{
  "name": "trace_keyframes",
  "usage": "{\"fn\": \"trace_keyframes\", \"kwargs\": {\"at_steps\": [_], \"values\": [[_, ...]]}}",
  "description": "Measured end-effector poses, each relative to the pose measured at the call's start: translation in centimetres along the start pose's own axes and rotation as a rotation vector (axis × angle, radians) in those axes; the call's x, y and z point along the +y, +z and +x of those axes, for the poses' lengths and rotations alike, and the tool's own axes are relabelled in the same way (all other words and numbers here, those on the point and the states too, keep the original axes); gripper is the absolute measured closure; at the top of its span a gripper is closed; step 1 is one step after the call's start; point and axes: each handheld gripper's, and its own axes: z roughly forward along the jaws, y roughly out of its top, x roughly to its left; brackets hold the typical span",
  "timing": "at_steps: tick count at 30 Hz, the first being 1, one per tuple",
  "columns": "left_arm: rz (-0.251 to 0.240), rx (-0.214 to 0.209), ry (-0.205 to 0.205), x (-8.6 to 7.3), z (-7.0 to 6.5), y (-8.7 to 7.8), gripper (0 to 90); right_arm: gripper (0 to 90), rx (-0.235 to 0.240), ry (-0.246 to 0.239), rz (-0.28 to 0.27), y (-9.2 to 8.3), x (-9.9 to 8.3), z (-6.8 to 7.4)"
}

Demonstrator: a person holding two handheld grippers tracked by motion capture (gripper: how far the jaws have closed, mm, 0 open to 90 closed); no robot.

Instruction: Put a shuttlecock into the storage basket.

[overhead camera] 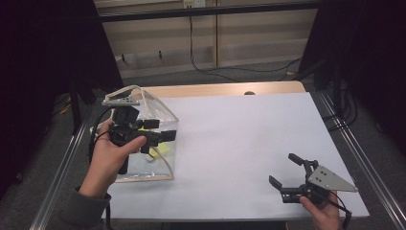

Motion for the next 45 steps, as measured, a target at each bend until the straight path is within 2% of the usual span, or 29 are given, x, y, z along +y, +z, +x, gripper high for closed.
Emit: {"fn": "trace_keyframes", "kwargs": {"at_steps": [7,21,26,34,39,41,45], "values": [[0.003,-0.002,0.008,-0.5,-0.4,0.7,15.1,3.1,0.000,-0.002,-0.003,0.0,0.0,0.0],[-0.011,-0.032,0.008,-1.5,-0.9,1.6,13.7,3.0,0.002,-0.003,-0.002,0.0,0.1,0.0],[-0.030,-0.025,0.020,-1.7,-1.1,1.7,13.0,3.1,0.005,-0.005,-0.004,0.1,0.1,0.1],[-0.035,-0.046,0.036,-1.7,-1.9,1.8,12.8,3.0,0.002,-0.004,-0.002,0.1,0.1,0.0],[-0.039,-0.074,0.039,-2.2,-2.1,2.5,12.5,3.1,0.006,-0.003,-0.002,0.2,0.0,0.1],[-0.056,-0.058,0.052,-2.4,-2.3,2.7,12.2,3.1,0.007,-0.004,-0.001,0.2,0.1,0.1],[-0.056,-0.063,0.070,-2.6,-2.7,2.8,10.0,3.1,0.007,-0.004,0.002,0.2,0.0,0.1]]}}
